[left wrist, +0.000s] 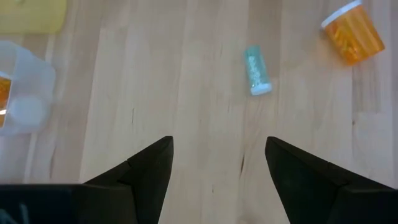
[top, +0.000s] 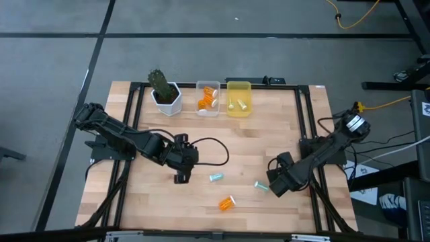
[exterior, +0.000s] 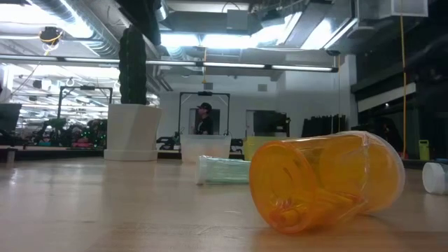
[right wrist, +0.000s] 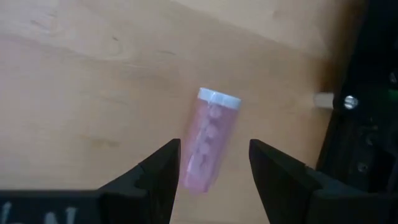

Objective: Pick and place medicine bottles into bin by pill shape (circle, oval)
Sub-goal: Put the pink pill bottle into the yellow bin

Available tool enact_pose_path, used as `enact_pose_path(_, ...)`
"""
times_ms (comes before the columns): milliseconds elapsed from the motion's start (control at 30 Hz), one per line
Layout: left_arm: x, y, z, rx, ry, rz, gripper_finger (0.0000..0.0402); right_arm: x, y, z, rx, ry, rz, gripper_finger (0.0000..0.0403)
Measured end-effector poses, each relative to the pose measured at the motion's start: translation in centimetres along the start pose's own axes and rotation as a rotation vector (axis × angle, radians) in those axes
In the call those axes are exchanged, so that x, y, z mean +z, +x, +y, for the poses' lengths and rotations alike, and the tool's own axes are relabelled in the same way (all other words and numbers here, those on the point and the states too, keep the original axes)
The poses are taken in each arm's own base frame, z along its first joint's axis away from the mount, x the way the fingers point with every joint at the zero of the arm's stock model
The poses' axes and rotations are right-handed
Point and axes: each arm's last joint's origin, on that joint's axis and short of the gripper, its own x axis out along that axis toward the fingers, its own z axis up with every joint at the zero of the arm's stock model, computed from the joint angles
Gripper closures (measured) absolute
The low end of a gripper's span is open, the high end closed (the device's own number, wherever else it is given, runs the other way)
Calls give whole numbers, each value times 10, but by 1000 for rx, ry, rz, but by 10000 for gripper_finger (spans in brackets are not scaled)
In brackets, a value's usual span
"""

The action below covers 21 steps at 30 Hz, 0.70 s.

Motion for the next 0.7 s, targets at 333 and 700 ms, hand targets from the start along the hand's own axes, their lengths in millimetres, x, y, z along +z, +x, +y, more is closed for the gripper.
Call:
enact_pose_path(333,1,0,0,-3,-27,-6,152,0,34,-4,58,49,10,209)
enact_pose_path(700,1,0,0,-3,-30,-9,152,0,26,0,69,54,-37,232)
